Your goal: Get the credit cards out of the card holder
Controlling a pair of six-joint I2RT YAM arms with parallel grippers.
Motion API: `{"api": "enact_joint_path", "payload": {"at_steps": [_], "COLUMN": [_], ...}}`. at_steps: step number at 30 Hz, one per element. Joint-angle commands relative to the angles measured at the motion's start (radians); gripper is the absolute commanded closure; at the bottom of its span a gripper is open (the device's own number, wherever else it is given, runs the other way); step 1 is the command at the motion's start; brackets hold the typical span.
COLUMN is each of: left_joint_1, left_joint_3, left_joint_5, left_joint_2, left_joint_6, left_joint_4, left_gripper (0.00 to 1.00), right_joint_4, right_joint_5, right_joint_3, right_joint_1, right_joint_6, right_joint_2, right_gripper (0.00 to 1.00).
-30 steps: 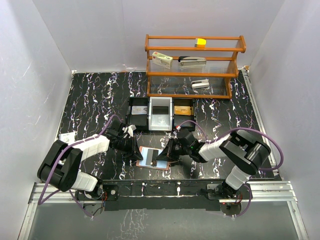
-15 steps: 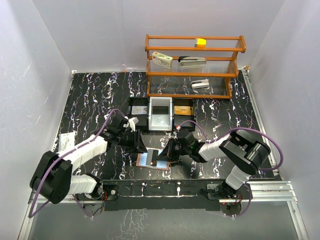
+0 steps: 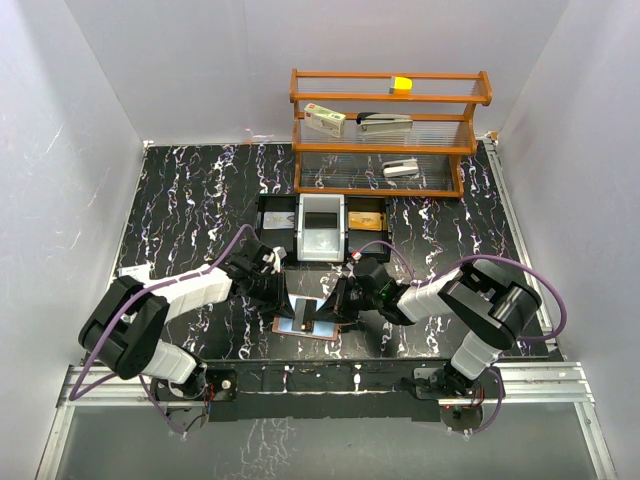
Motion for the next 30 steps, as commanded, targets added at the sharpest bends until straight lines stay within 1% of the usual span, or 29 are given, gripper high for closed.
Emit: {"api": "enact_joint_path", "payload": {"at_steps": [1,7,11,13,16,19,22,24,30], "left_joint_1": [-0.006,-0.007,-0.007,-0.007,-0.007,-0.007,-0.007,-0.007,-0.010], "left_joint_3": [-0.012,-0.013,-0.018,-0.022,-0.023,-0.022,-0.016,-0.013,0.006], "left_joint_5": [-0.063,-0.059,-0.043,-0.042,-0.046,-0.050,-0.037,-0.024,0.029], "left_joint_2": [0.003,0.009,0.013,0.007,-0.002,-0.006,-0.004,-0.006,-0.006], "left_joint_6": [0.018,0.035,0.039,0.036,0.034,0.036,0.037,0.041,0.048], "left_joint_4": [-0.060,-0.070,-0.064,-0.062,-0.065,-0.067,-0.063,-0.056,-0.040], "left_gripper": [0.91,0.93,0.94,0.94,0.94,0.94,0.94,0.94,0.91], "right_joint_4": [0.050,0.114,0.144,0.154,0.146,0.089,-0.006,-0.031,-0.007], "right_joint_5": [-0.004,-0.009,-0.012,-0.010,0.013,0.047,0.074,0.076,0.037], "right_joint_3": [0.024,0.031,0.056,0.067,0.060,0.048,0.040,0.028,0.002], "right_joint_1": [-0.003,0.002,0.014,0.019,0.021,0.020,0.019,0.018,0.019], "right_joint_6": [0.006,0.033,0.041,0.043,0.044,0.025,-0.011,-0.021,-0.011], "right_joint_2": [-0.008,0.016,0.055,0.071,0.059,0.013,-0.034,-0.056,-0.047], "right_gripper": [0.98,0.84,0.81,0.83,0.92,1.00,1.00,1.00,1.00]}}
